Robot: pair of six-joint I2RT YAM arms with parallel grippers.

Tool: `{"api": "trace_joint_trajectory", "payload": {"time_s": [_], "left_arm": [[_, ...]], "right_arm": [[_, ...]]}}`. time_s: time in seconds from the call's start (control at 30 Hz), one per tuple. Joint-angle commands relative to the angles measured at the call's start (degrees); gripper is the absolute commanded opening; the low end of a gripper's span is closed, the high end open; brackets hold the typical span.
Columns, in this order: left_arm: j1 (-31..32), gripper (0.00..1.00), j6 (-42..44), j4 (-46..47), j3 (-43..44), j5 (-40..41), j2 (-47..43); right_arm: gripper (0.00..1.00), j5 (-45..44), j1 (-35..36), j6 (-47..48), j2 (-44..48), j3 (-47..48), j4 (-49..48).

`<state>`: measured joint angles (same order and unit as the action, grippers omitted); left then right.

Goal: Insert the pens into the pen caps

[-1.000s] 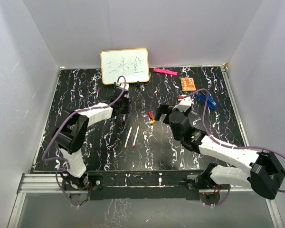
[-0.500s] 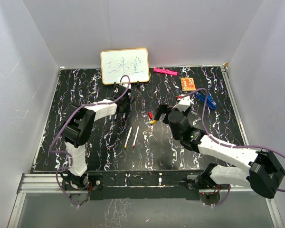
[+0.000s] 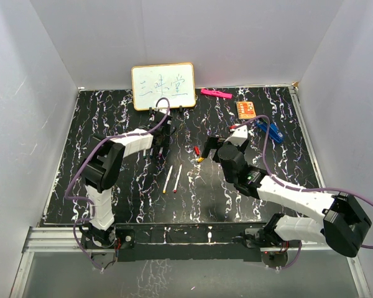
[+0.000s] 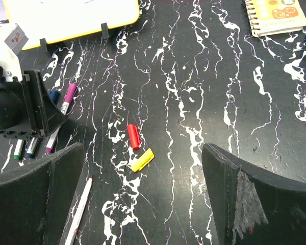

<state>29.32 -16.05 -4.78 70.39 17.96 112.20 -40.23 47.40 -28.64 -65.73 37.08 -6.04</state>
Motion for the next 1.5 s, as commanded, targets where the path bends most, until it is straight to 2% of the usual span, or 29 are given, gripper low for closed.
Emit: {"api": "trace_joint_trajectory", "payload": {"time_s": [0.0, 0.27, 0.43, 0.57, 0.77, 0.97, 1.47], "left_arm": [[-0.41, 0.37, 0.53, -2.79, 1.46, 0.74, -1.97], [-0.33, 0.39, 0.85, -2.39, -0.05, -2.53, -10.28], [0.5, 0.39, 0.67, -3.71, -3.17, -6.21, -17.56], [2.38, 0.39, 0.59, -7.12, -7.56, -7.86, -22.3], [5.31, 0.38, 0.59, -16.27, -11.34, -12.13, -26.99], [7.81, 0.39, -0.97, -24.26, -12.11, -13.89, -29.19], [10.79, 0.44, -2.85, -28.27, -11.2, -18.04, -23.01]], "right_arm": [[0.98, -1.54, -0.11, -0.51, -0.66, 3.02, -1.78], [0.98, -4.46, -0.13, -1.93, -1.73, 3.29, -3.18], [0.98, -6.62, -0.5, -1.46, -1.49, 0.05, -10.03], [0.98, -6.21, -0.75, -0.02, -1.89, -0.51, -11.31], [0.98, -8.99, -0.81, 0.31, -2.62, 1.34, -7.5], [0.98, -10.48, -0.89, -0.78, -2.56, 1.49, -6.35], [0.98, -9.24, -0.9, -2.79, -1.28, 0.26, -6.09]]}}
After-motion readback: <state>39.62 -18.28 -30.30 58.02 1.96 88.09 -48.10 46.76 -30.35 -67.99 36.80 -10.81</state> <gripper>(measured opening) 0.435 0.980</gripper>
